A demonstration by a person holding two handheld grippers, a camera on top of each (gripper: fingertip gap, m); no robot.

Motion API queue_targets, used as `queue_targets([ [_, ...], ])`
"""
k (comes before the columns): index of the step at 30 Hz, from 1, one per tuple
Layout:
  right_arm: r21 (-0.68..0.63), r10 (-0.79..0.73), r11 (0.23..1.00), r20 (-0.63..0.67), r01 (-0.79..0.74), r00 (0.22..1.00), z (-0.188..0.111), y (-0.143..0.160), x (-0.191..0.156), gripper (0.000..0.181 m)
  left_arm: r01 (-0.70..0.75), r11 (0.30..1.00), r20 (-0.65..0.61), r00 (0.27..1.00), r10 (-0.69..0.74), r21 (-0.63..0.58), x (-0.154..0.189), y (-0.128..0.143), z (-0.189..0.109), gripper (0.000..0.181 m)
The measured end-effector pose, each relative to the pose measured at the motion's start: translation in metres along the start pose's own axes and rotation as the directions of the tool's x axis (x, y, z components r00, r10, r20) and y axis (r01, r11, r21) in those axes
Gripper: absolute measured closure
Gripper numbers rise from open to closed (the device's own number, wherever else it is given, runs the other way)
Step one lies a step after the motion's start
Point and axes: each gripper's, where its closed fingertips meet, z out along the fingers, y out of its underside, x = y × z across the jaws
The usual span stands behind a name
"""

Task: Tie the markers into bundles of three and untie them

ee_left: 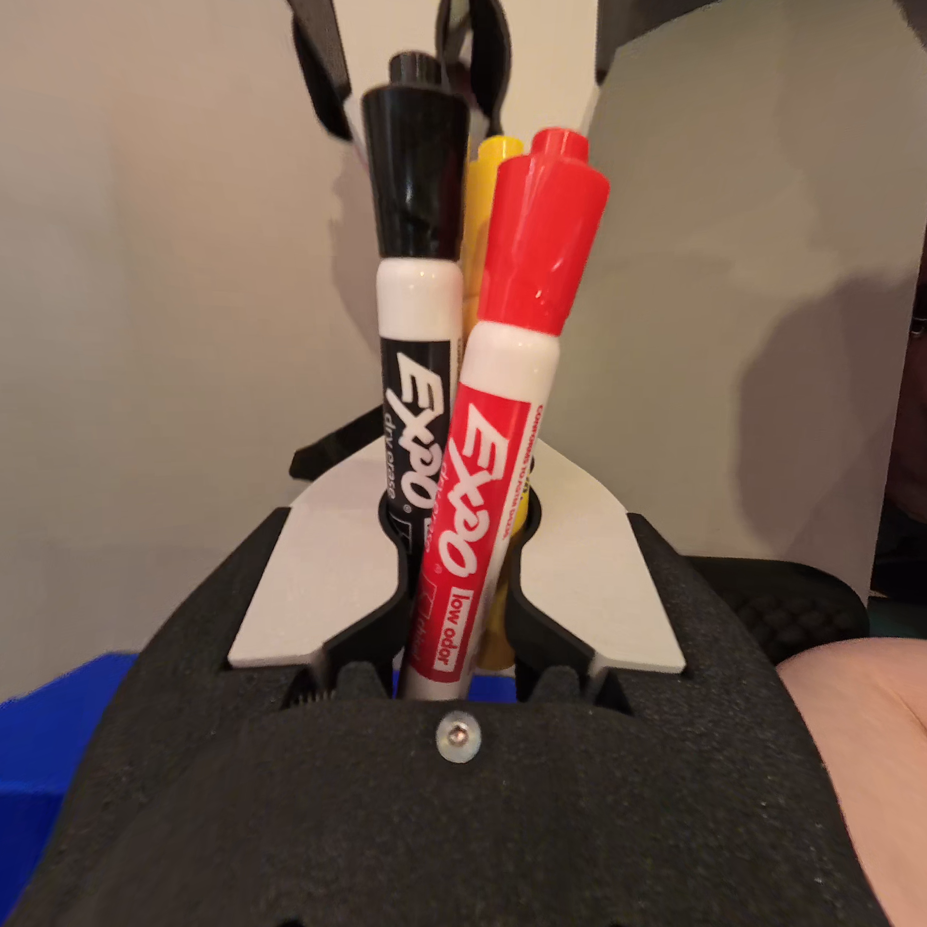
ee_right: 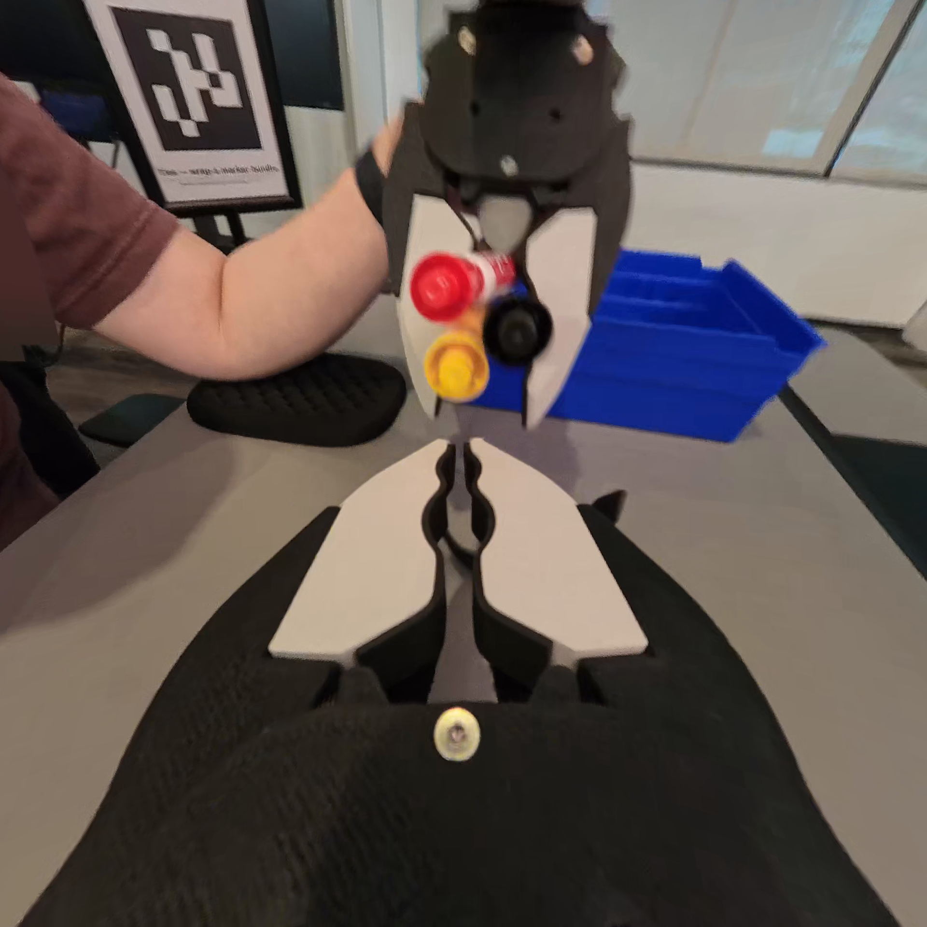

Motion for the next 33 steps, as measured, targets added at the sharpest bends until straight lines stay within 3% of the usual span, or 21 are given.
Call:
queue_targets([
  [6,-0.109,0.378,0.918,-0.05,-0.381,0.924,-0.002,0.055,0.038,0.169,0.095,0.995,0.129,0.988,-0.089,-0.041,-0.019,0.024,-0.019,0.139],
  [10,-0.192,0.474,0.841,-0.191,-0.506,0.86,0.01,0.088,0.066,0.149,0.133,0.987,0.179,0.977,-0.116,-0.085,-0.029,0.035,-0.019,0.138],
  [14,-0.136,0.541,0.79,-0.302,-0.597,0.785,0.017,0.094,0.093,0.138,0.144,0.986,0.226,0.967,-0.122,-0.087,-0.037,0.04,-0.023,0.138],
  [17,-0.18,0.555,0.789,-0.202,-0.587,0.807,0.032,0.09,0.087,0.133,0.165,0.98,0.242,0.961,-0.135,-0.111,-0.042,0.047,-0.022,0.138],
  [20,-0.265,0.55,0.773,-0.173,-0.577,0.817,0.041,0.097,0.082,0.151,0.174,0.979,0.237,0.961,-0.144,-0.11,-0.047,0.049,-0.018,0.138],
  [22,-0.283,0.547,0.758,-0.212,-0.587,0.81,0.041,0.103,0.085,0.178,0.169,0.979,0.236,0.962,-0.138,-0.116,-0.048,0.047,-0.015,0.138],
  [24,-0.306,0.54,0.754,-0.217,-0.582,0.813,0.037,0.106,0.082,0.178,0.163,0.979,0.22,0.966,-0.133,-0.125,-0.046,0.046,-0.011,0.138],
  [27,-0.259,0.511,0.782,-0.256,-0.568,0.82,0.01,0.099,0.087,0.178,0.15,0.975,0.236,0.966,-0.109,-0.162,-0.049,0.044,-0.003,0.138],
  [29,-0.229,0.451,0.815,-0.325,-0.532,0.831,-0.024,0.088,0.095,0.178,0.132,0.974,0.257,0.963,-0.082,-0.186,-0.054,0.041,0.004,0.138],
  [31,-0.204,0.22,0.905,-0.523,-0.372,0.823,-0.075,0.066,0.118,0.178,0.123,0.974,0.243,0.967,-0.074,-0.192,-0.055,0.035,0.014,0.138],
  [33,-0.143,0.053,0.97,-0.666,-0.197,0.744,-0.117,0.028,0.127,0.178,0.1,0.98,0.195,0.979,-0.066,-0.172,-0.051,0.024,0.028,0.138],
])
